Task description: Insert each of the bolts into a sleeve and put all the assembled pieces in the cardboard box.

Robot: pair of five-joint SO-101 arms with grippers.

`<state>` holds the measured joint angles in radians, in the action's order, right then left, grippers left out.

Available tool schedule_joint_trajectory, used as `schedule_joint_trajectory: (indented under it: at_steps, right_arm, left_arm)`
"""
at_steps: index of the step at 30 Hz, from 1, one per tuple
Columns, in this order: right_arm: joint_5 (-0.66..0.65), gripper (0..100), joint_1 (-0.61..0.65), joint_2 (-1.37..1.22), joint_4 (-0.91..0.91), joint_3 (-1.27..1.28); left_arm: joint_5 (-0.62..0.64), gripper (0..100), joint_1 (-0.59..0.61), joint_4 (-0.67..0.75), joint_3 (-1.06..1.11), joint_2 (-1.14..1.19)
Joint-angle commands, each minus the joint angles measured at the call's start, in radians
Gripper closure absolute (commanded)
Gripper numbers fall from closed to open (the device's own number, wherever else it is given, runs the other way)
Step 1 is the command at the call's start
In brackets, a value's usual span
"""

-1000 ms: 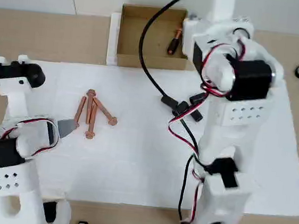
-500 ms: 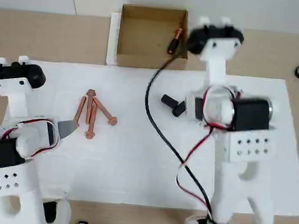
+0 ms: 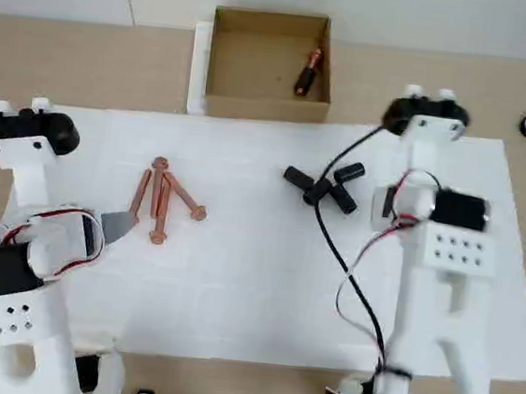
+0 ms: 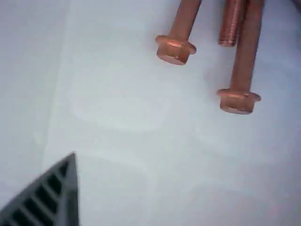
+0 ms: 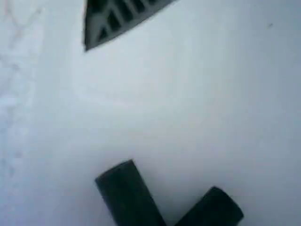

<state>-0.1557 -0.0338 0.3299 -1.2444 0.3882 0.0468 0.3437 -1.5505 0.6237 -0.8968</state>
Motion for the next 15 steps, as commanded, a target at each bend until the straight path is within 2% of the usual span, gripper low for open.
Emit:
schedule_joint_trajectory:
  at_steps: [1,7,15]
  right_arm:
    - [-0.052,80.5,0.044,-0.159,0.015,-0.126]
    - [-0.094,80.5,0.09,-0.476,-0.107,-0.437]
    - [-0.193,80.5,0.147,-0.769,-0.242,-0.807]
  left_arm:
    - [0.006,68,0.006,0.002,-0.004,-0.006]
    - [0.006,68,0.006,-0.003,-0.004,-0.009]
    - [0.006,68,0.006,-0.003,-0.004,-0.009]
